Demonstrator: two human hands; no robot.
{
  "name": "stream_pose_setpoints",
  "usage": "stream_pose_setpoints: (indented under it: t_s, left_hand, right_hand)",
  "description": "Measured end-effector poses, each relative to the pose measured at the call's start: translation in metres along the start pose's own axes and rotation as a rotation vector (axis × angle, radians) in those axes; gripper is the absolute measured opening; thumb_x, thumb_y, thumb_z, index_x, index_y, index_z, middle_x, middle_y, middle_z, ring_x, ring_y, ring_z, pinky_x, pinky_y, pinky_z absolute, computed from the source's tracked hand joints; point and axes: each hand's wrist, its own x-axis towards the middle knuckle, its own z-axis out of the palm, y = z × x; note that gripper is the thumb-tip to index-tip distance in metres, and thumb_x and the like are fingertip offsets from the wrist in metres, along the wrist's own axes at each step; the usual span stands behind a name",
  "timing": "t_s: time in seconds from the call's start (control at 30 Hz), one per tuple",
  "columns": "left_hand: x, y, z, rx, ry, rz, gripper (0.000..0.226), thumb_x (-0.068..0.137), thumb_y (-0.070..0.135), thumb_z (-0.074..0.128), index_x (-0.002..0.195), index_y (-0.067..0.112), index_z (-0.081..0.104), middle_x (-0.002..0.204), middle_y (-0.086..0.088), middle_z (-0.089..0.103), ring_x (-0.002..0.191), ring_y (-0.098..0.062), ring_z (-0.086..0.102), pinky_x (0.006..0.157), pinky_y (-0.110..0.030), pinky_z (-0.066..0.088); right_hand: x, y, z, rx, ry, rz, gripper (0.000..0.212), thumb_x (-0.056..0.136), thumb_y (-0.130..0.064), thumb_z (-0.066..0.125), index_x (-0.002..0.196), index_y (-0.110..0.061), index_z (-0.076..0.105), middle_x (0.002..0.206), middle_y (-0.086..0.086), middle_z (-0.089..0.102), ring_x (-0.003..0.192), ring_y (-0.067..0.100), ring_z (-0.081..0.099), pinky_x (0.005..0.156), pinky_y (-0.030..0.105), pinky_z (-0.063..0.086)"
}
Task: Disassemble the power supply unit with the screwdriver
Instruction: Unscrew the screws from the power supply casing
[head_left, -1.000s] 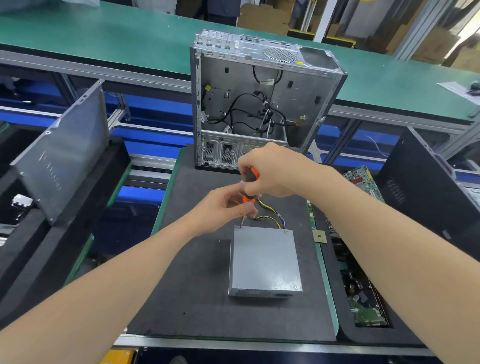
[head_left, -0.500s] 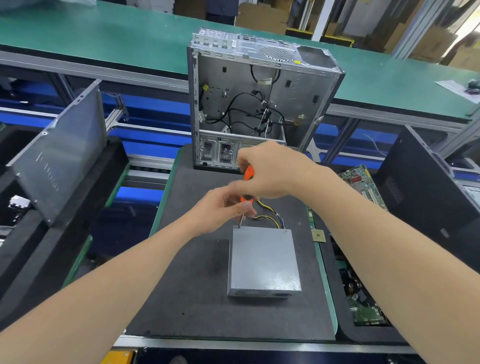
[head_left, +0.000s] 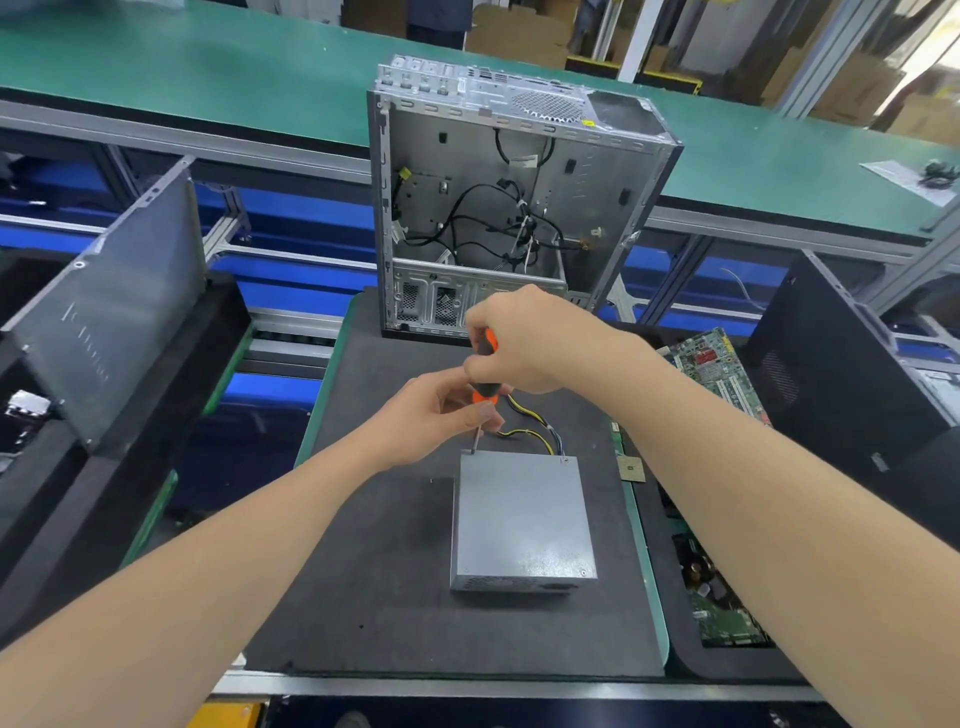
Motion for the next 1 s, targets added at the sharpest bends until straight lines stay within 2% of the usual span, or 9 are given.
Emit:
stream_pose_setpoints:
  t_s: [0.13,0.23,0.37,0.43,0.53,0.67,0.77,0.9,1.0]
  left_hand:
    - [-0.001,0.001,-0.003,0.012,0.001,-0.002,0.026,0.099,0.05,0.064,0.121,0.038,0.068,0.105,0.004,0.08,0.107,-0.013,0.074,0.098,-0.036,0.055]
    - [-0.001,0.001,-0.003,-0.004,0.004,-0.025,0.025,0.099,0.044,0.067,0.118,0.027,0.069,0.106,0.002,0.08,0.107,-0.015,0.074,0.102,-0.043,0.055]
    - [-0.001,0.001,-0.001,0.031,0.013,-0.039,0.015,0.102,0.037,0.067,0.113,0.028,0.069,0.104,0.005,0.081,0.104,-0.011,0.075,0.1,-0.039,0.055]
    - [-0.001,0.001,-0.001,0.042,0.017,-0.037,0.013,0.101,0.037,0.068,0.111,0.03,0.069,0.104,0.005,0.081,0.102,-0.011,0.075,0.099,-0.04,0.055]
    - [-0.001,0.001,-0.001,0.023,0.013,-0.028,0.017,0.101,0.037,0.068,0.115,0.029,0.07,0.103,0.001,0.081,0.102,-0.015,0.075,0.101,-0.045,0.056]
    - [-0.001,0.002,0.001,-0.005,0.006,-0.033,0.019,0.1,0.044,0.067,0.116,0.035,0.072,0.103,0.0,0.08,0.101,-0.014,0.075,0.099,-0.04,0.057]
    - [-0.002,0.004,0.001,0.018,0.007,-0.015,0.011,0.1,0.046,0.066,0.11,0.044,0.07,0.102,0.001,0.08,0.1,-0.013,0.076,0.094,-0.033,0.055]
    - [-0.002,0.003,0.001,0.025,0.025,-0.01,0.018,0.096,0.048,0.069,0.112,0.039,0.068,0.102,0.003,0.08,0.101,-0.014,0.075,0.1,-0.046,0.056]
    - [-0.003,0.0,0.0,0.034,0.026,-0.013,0.023,0.089,0.056,0.072,0.11,0.047,0.068,0.102,0.006,0.081,0.104,-0.013,0.075,0.103,-0.047,0.055]
  right_hand:
    - [-0.004,0.0,-0.008,0.022,-0.084,-0.107,0.011,0.079,-0.027,0.068,0.087,-0.031,0.062,0.084,-0.016,0.058,0.079,0.005,0.054,0.059,0.03,0.044]
    - [-0.005,-0.002,-0.009,0.006,-0.14,-0.161,0.019,0.077,-0.017,0.071,0.081,-0.032,0.059,0.087,-0.015,0.056,0.082,0.003,0.052,0.061,0.029,0.046]
    - [-0.006,-0.004,-0.007,-0.013,-0.139,-0.203,0.021,0.077,-0.012,0.07,0.082,-0.031,0.061,0.087,-0.013,0.054,0.087,0.012,0.055,0.064,0.03,0.048]
    - [-0.008,-0.003,-0.008,-0.024,-0.125,-0.214,0.017,0.079,-0.02,0.07,0.092,-0.03,0.064,0.09,-0.013,0.052,0.092,0.013,0.054,0.068,0.031,0.048]
    - [-0.011,-0.004,-0.007,-0.035,-0.035,-0.126,0.028,0.083,-0.048,0.064,0.103,-0.029,0.061,0.098,-0.006,0.05,0.096,0.02,0.054,0.076,0.037,0.05]
    - [-0.009,-0.013,-0.001,-0.211,0.293,0.071,0.055,0.087,-0.075,0.046,0.075,-0.021,0.049,0.073,-0.003,0.038,0.066,0.026,0.046,0.059,0.033,0.033]
    - [-0.006,-0.018,0.004,-0.186,0.28,0.183,0.068,0.09,-0.08,0.036,0.062,-0.018,0.041,0.067,-0.001,0.039,0.054,0.02,0.04,0.05,0.028,0.025]
    - [0.0,-0.014,0.01,-0.012,0.132,0.198,0.053,0.096,-0.061,0.05,0.068,-0.019,0.036,0.073,0.0,0.039,0.064,0.024,0.043,0.054,0.031,0.031]
    - [0.002,-0.01,0.007,-0.009,0.087,0.097,0.039,0.093,-0.046,0.06,0.073,-0.015,0.047,0.075,0.003,0.048,0.061,0.022,0.05,0.05,0.029,0.034]
